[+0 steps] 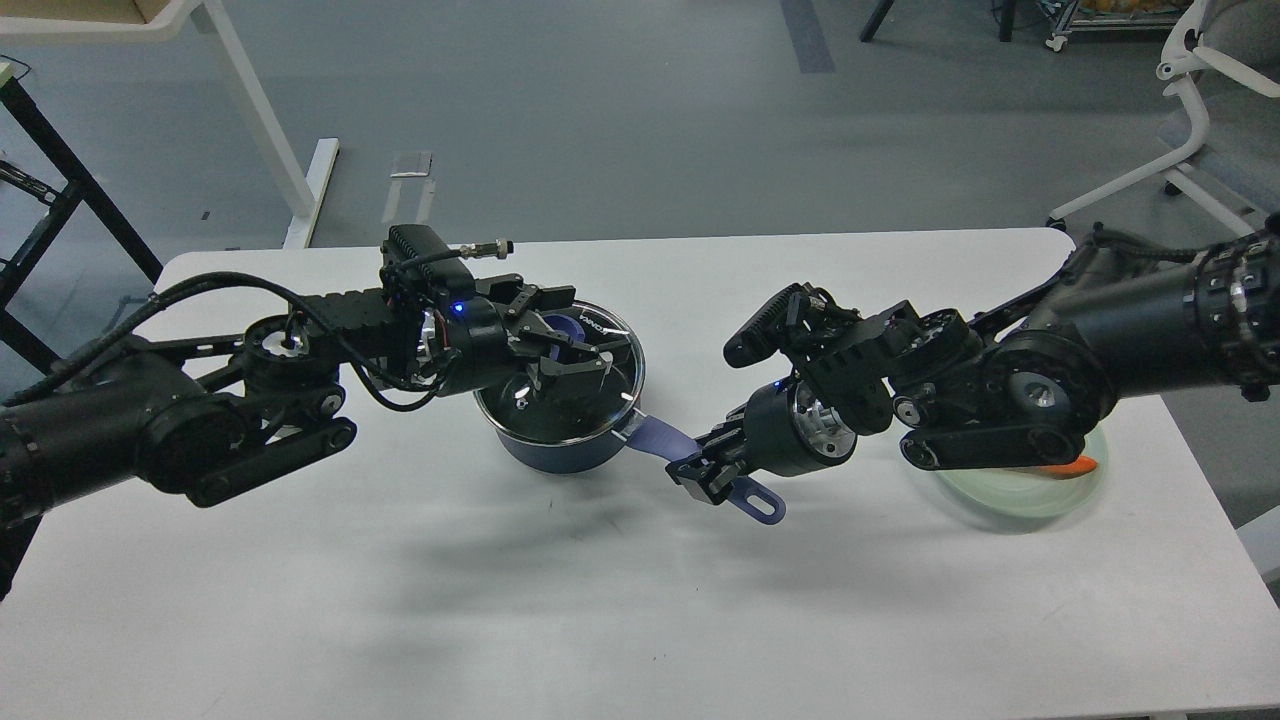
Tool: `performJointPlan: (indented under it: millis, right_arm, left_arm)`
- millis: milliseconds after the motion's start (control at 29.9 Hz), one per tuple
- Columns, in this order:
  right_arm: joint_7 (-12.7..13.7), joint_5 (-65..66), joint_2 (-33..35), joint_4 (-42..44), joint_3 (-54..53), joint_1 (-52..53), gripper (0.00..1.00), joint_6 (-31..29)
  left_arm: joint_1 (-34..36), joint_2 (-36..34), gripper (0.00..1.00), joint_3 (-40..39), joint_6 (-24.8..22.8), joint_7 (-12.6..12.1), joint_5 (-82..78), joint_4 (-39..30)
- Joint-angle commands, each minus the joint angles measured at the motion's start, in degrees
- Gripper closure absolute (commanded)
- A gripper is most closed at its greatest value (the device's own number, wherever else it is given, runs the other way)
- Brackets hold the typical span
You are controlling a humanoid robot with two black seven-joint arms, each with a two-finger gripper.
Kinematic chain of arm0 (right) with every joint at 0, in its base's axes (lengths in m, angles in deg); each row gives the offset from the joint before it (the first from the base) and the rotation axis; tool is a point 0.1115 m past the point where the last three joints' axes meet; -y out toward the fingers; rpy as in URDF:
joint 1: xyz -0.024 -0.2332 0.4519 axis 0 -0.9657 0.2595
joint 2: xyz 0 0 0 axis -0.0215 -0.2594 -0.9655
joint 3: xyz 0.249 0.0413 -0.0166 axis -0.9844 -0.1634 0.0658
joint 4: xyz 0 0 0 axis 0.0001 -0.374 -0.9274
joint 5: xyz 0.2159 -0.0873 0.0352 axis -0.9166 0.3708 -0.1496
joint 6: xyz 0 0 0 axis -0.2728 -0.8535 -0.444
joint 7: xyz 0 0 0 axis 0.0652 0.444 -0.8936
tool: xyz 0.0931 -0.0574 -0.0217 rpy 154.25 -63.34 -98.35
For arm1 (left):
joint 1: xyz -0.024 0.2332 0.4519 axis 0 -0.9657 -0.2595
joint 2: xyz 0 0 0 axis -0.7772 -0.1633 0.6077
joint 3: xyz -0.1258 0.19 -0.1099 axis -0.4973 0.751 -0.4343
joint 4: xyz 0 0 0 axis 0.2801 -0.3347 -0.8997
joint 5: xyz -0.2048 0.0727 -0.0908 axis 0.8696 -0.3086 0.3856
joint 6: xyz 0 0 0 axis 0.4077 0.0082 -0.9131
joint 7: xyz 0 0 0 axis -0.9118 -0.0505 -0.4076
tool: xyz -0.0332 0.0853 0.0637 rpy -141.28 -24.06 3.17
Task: Open pot lid
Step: 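Move the left gripper over the pot and grasp the blue lid knob, then lift the glass lid off the pot with the left gripper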
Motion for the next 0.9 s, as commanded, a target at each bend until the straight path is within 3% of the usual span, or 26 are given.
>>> performJointPlan:
  millis: [0, 201, 869]
  right_arm:
    - [0.0, -0.1, 0.0, 0.2, 0.0, 0.5, 0.74, -0.9]
    - [0.0, -0.1, -0.1, 0.1, -0.1, 0.9, 0.74, -1.1]
    - [-0.1, -0.1, -0.7, 1.0, -0.1, 0.9, 0.74, -1.5]
  left_arm:
    - [0.1, -0.8, 0.01, 0.0, 0.1, 0.1, 0.1, -0.3]
    - [-0.4, -1.3, 0.01, 1.7, 0.3, 1.5, 0.0, 0.0]
    - [-0.9, -2.1, 0.01, 3.5, 2.9, 1.5, -1.4, 2.1]
